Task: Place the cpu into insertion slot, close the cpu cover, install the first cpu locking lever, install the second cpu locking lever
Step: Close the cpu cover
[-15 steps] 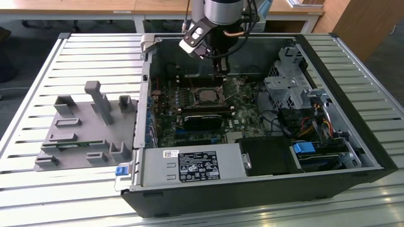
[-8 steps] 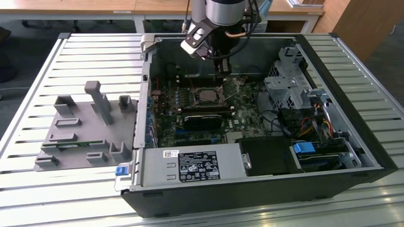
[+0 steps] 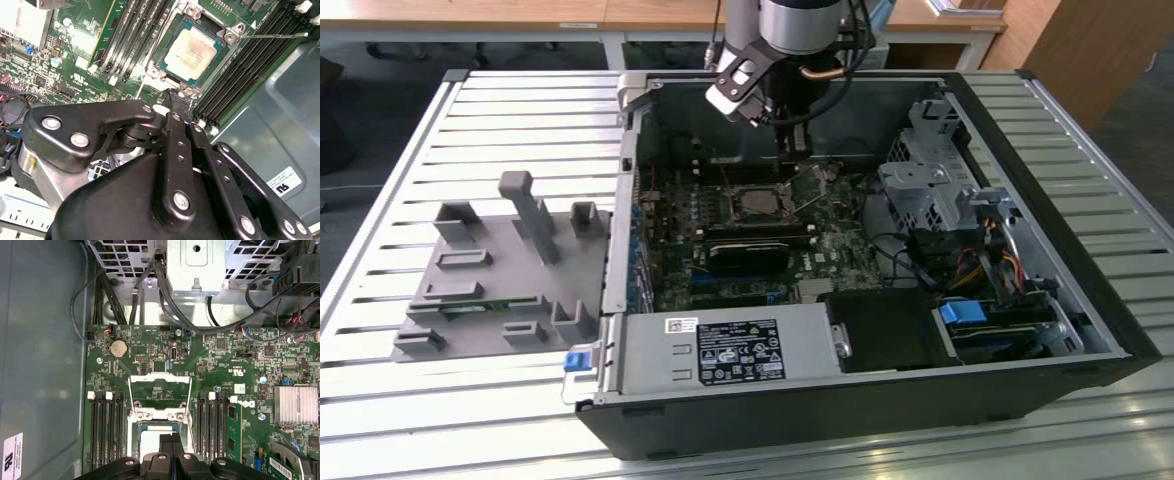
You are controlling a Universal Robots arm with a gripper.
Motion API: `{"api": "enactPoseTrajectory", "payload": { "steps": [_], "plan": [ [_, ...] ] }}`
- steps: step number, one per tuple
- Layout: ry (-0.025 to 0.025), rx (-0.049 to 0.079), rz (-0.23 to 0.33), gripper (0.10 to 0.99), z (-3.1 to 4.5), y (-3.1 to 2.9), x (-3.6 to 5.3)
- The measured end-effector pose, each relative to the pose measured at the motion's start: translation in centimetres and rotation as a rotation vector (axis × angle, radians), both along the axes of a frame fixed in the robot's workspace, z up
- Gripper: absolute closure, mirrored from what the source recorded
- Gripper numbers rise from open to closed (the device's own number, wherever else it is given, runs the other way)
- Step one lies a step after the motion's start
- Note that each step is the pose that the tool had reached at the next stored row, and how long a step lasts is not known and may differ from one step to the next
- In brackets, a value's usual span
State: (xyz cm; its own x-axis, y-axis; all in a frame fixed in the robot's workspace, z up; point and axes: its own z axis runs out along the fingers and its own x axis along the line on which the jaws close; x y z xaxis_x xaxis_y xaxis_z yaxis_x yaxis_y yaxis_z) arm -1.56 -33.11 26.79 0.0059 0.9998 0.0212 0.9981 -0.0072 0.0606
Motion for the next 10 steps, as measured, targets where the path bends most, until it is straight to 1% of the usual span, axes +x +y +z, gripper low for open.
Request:
{"api": "enactPoseTrajectory", "payload": {
  "steps": [4,8,10],
  "plan": [
    [0.0,0.0,0.0,0.98,-0.03,0.08,0.21],
    [0.0004,0.0,0.003,0.98,-0.31,0.42,0.87],
    [0.0022,0.0,0.003,0.98,-0.36,0.48,1.24]
  ]
}}
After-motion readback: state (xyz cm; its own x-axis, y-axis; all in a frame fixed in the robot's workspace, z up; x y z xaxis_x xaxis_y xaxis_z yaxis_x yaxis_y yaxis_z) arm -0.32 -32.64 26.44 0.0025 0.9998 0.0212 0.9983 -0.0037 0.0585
